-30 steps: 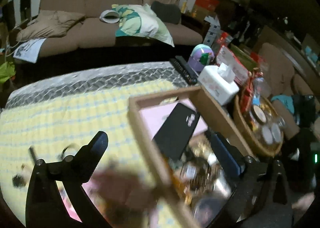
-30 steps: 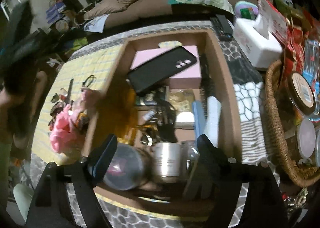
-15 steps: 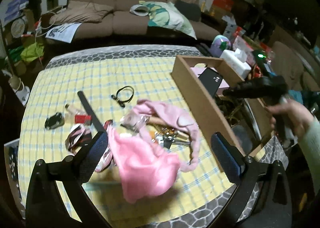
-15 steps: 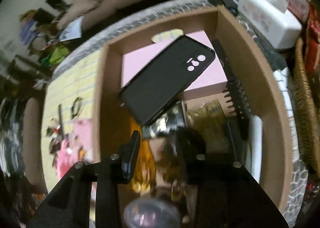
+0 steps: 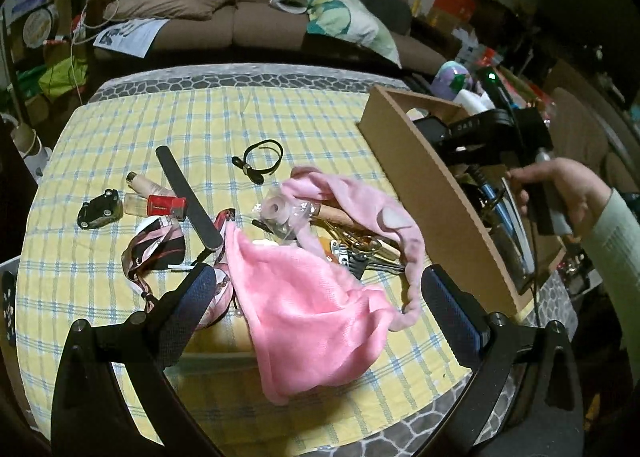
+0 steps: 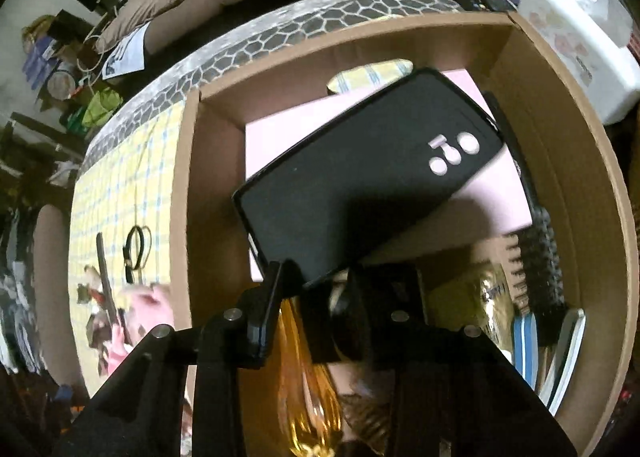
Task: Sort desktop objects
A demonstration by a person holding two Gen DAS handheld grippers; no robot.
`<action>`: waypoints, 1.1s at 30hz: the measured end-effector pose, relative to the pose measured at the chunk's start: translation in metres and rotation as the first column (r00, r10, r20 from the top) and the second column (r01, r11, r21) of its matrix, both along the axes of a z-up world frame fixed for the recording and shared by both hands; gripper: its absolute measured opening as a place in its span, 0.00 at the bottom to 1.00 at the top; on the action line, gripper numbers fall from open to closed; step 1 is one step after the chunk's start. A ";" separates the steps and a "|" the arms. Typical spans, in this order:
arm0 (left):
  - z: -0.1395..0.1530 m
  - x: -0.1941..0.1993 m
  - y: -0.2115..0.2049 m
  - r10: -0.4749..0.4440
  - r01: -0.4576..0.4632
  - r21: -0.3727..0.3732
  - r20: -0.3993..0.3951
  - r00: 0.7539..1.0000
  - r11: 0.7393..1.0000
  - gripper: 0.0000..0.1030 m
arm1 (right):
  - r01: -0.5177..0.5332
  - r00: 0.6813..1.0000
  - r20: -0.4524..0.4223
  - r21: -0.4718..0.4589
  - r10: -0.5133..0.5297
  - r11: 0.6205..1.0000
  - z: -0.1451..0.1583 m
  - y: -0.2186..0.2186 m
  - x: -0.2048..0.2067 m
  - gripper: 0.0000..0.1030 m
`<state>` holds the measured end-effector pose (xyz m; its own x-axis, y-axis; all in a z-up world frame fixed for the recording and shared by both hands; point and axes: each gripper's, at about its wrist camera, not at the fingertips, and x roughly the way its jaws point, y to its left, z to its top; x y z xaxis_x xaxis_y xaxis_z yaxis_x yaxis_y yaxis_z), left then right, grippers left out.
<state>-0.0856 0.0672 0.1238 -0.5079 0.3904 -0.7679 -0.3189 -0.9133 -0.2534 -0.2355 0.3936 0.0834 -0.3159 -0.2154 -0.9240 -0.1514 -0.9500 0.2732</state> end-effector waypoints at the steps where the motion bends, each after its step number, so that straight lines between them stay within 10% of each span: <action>1: 0.001 0.000 0.000 -0.002 0.002 0.003 -0.001 1.000 1.000 1.00 | 0.001 1.000 0.006 0.009 -0.002 1.000 0.000 -0.001 -0.002 0.34; 23: 0.008 -0.006 -0.027 0.043 -0.043 0.010 -0.004 0.999 0.999 1.00 | 0.050 0.997 -0.051 -0.059 -0.053 0.997 0.012 -0.017 -0.018 0.33; 28: 0.005 -0.012 -0.058 0.094 -0.094 -0.035 -0.010 0.996 0.995 1.00 | -0.028 0.979 -0.202 -0.011 0.025 1.000 0.058 -0.042 0.021 0.65; 33: -0.006 -0.019 -0.105 0.200 -0.201 0.017 0.039 0.979 0.979 1.00 | -0.161 0.938 -0.311 -0.009 0.151 0.987 0.088 -0.100 0.062 0.76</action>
